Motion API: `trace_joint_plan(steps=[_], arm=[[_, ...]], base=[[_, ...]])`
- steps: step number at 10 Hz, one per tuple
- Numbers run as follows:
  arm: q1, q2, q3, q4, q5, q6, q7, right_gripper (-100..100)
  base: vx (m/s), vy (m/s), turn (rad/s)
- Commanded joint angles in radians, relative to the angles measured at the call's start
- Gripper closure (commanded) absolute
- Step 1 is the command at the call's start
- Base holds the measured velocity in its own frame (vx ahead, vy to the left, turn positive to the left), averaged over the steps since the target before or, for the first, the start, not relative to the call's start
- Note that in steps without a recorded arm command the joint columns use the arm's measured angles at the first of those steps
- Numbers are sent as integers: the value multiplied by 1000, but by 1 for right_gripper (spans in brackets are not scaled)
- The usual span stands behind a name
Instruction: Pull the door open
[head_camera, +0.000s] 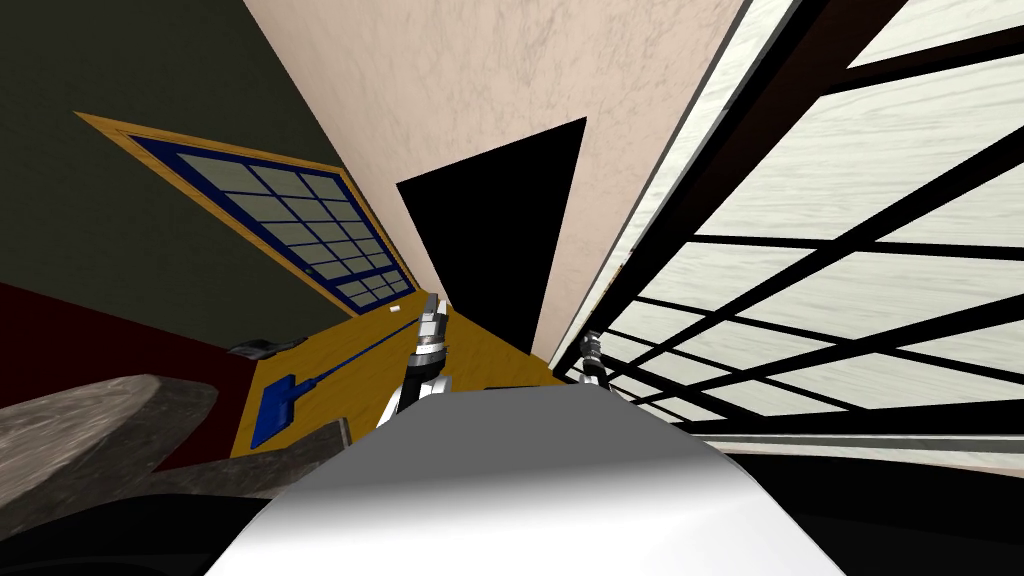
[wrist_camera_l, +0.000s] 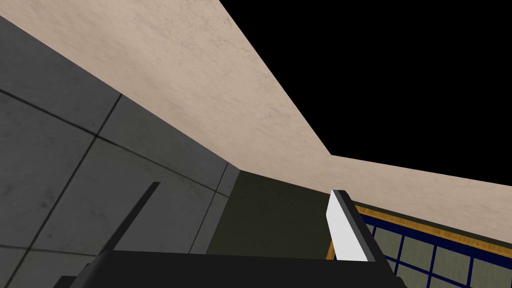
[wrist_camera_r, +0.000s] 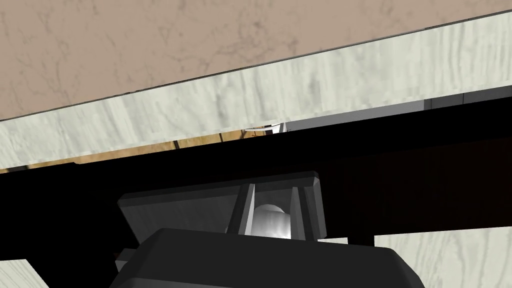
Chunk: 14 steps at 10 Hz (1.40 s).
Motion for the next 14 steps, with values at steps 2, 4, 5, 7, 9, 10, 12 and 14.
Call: trace_joint_plan(steps=[2,4,5,7,9,10,12,14], arm=[[5,-11,-9,33,-9,-10,-26,100],[6,-12,-2,32,-15,-12,-68,100],[6,-13,5,30,-20,-14,-104,100],[6,-13,5,30,-20,-14,-110,100],[7,-16,19,27,-31,-18,-180,100],[7,-16,19,27,-31,-18,-193,100],[8,-18,33,24,-42,-22,-260,100],[7,-18,33,24,-42,-22,-277,100]], base=[[-14,-7,8],[-25,-9,23],[-21,0,31],[-13,0,8],[-34,-9,29],[-27,-15,21],[-39,-12,22],[-23,2,10]])
